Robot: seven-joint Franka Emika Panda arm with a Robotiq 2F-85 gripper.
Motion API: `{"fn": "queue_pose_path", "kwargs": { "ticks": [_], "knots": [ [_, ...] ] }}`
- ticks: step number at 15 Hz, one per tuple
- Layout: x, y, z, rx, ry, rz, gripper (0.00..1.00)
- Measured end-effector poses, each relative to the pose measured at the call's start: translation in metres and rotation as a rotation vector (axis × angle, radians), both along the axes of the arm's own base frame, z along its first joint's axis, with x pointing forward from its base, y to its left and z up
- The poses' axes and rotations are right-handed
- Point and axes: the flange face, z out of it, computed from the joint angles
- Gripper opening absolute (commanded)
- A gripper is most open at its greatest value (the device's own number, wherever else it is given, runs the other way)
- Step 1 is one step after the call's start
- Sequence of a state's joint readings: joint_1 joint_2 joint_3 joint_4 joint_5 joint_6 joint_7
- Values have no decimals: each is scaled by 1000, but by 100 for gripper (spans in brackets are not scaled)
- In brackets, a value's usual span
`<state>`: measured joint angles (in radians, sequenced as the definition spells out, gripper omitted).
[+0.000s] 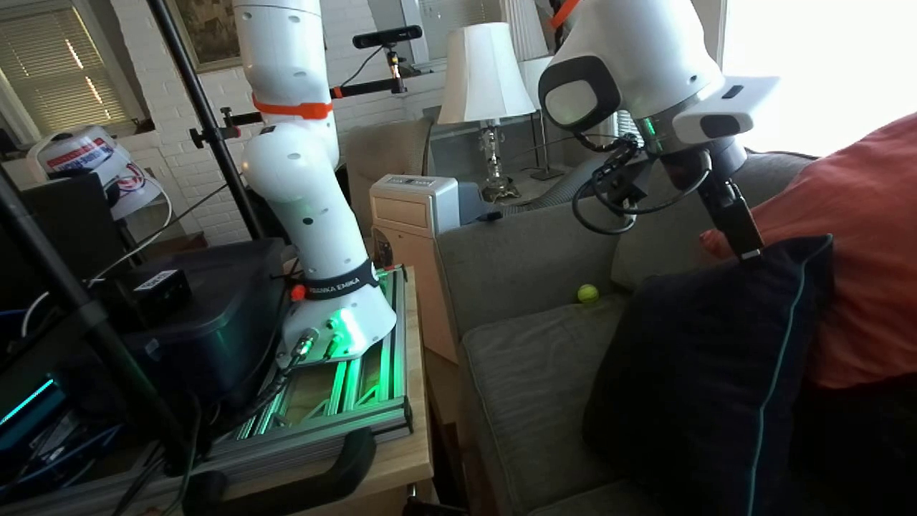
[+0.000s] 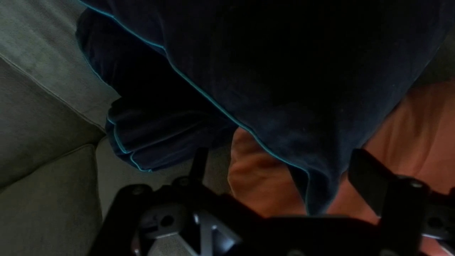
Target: Move the blue and orange pillow to the left
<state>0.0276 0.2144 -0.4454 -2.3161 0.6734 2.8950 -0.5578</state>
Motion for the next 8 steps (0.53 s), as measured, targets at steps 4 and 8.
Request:
{"fn": "queue_pose_path", "kwargs": {
  "ticks": [4, 8],
  "knots": [
    [1, -1, -2, -7, -13, -35, 100],
    [14, 12, -1, 24, -55, -45, 100]
  ]
}}
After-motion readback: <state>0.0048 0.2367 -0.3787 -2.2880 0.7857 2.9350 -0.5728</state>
